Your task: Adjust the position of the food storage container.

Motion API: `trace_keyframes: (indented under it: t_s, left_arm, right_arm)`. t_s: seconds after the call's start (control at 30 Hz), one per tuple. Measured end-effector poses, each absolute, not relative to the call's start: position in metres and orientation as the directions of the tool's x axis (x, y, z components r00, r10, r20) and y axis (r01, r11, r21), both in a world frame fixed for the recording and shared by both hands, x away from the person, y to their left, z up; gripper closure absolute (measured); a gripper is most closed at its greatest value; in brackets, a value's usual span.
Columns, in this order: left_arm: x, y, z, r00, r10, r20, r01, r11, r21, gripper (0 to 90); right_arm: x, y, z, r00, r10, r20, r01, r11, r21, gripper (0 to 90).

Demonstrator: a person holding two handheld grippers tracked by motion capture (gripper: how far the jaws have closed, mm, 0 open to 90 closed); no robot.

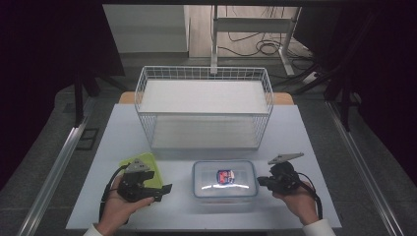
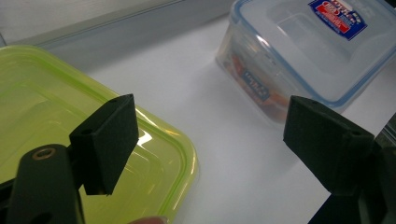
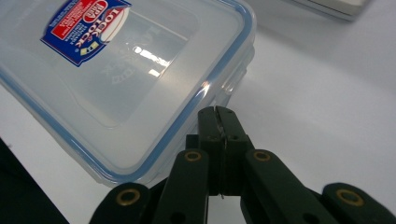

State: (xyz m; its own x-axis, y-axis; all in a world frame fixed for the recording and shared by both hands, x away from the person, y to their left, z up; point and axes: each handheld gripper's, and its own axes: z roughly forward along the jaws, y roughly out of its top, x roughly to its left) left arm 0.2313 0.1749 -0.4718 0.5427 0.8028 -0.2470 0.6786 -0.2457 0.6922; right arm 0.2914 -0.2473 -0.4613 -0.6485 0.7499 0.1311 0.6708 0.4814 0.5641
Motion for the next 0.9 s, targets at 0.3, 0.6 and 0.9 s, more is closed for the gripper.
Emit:
trace_keyframes:
  t_s: [0.3,0.6,0.9]
  left_arm:
    - [0.231,0.176,-0.471,0.537,0.804,-0.253,0.681,-0.236,0.694,18.0]
    - [0.231,0.178,-0.469,0.53,0.802,-0.276,0.686,-0.214,0.696,17.9]
    - [0.234,0.177,-0.467,0.529,0.794,-0.301,0.69,-0.195,0.697,17.3]
  right_arm:
    - [0.293,-0.24,-0.464,-0.672,0.726,0.148,0.652,0.484,0.584,89.2]
    - [0.289,-0.264,-0.453,-0.636,0.752,0.173,0.648,0.4,0.648,89.1]
    - [0.286,-0.269,-0.454,-0.638,0.735,0.229,0.645,0.348,0.681,47.9]
